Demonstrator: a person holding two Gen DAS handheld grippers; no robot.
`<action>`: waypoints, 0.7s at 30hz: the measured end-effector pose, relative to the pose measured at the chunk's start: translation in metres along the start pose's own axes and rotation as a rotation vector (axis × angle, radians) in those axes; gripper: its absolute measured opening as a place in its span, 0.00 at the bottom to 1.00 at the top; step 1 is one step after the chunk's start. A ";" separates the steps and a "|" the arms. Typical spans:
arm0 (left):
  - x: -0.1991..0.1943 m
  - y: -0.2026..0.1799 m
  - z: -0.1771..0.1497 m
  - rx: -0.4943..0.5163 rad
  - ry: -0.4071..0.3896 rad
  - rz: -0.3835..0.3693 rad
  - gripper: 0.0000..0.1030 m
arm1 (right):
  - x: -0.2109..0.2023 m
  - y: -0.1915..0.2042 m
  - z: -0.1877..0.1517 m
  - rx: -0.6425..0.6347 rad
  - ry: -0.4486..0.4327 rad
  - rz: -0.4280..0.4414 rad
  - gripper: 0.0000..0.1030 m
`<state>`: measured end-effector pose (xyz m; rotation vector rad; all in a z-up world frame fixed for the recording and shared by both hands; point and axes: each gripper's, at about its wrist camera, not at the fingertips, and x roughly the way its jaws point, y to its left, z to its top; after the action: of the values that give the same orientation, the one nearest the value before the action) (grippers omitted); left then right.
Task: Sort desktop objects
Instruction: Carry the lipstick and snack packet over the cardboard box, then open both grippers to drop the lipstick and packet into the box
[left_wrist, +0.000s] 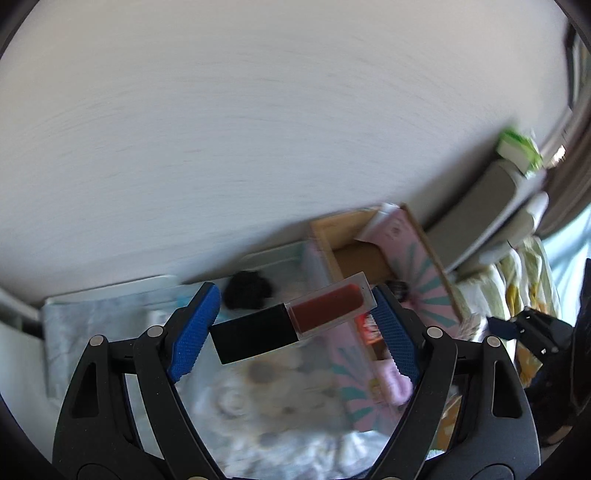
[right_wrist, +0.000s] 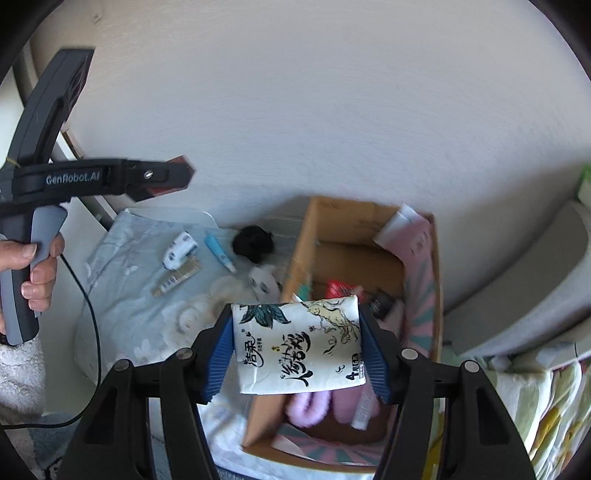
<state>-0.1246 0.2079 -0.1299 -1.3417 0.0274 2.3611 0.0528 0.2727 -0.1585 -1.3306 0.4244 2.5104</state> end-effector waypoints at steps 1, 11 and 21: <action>0.008 -0.014 0.001 0.016 0.008 -0.012 0.80 | 0.003 -0.007 -0.005 0.007 0.012 0.002 0.57; 0.084 -0.089 -0.016 0.116 0.122 -0.049 0.80 | 0.036 -0.043 -0.042 0.038 0.116 0.039 0.57; 0.123 -0.099 -0.019 0.103 0.160 0.001 0.80 | 0.060 -0.054 -0.049 0.042 0.156 0.080 0.57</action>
<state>-0.1271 0.3372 -0.2228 -1.4759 0.1945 2.2157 0.0769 0.3093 -0.2425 -1.5273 0.5703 2.4545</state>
